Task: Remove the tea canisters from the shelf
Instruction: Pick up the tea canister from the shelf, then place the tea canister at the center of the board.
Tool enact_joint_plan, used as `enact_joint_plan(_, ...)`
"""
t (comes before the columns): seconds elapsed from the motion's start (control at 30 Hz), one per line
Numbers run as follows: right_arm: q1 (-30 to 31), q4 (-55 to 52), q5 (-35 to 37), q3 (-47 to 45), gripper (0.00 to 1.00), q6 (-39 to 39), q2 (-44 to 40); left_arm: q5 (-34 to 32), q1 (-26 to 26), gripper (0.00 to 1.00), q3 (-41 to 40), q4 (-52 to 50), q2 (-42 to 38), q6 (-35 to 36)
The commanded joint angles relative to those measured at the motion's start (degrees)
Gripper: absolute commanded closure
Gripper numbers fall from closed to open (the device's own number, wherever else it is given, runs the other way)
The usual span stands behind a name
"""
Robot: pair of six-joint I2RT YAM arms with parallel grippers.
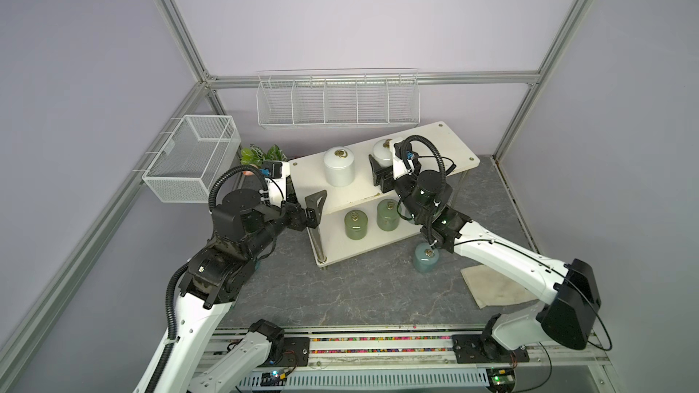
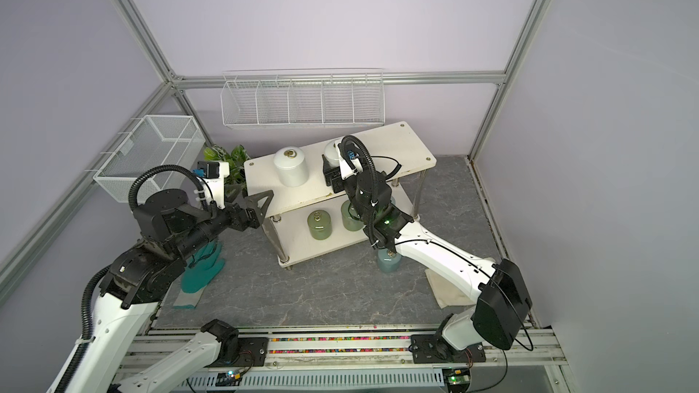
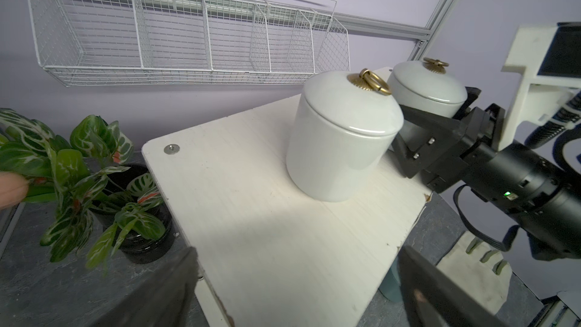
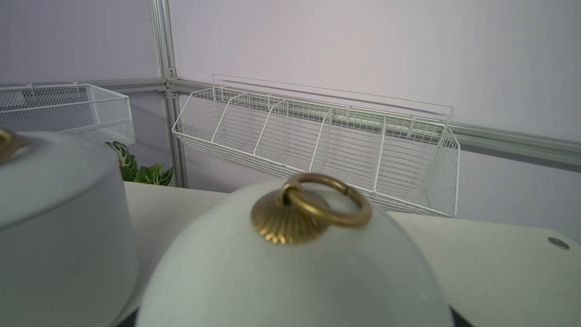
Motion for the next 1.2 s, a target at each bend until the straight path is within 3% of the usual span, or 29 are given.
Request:
enact_joint_plan(0.0,-0.1,4.5,0.4,-0.8,0.42,-1.4,-4.6,0.3,-0.3,0.0,0.1,0.3,0.3,0.6)
enact_joint_plan(0.37,-0.2,5.9,4.7,-5.9,0.42,-2.7,-11.7,0.8,-0.3,0.0,0.4,0.4,0.4,0.2)
enact_joint_plan(1.17,-0.2,2.5,15.9,-26.5,0.41,-2.3,-33.3,2.9,-0.3,0.0,2.3,0.3,2.0,-0.1)
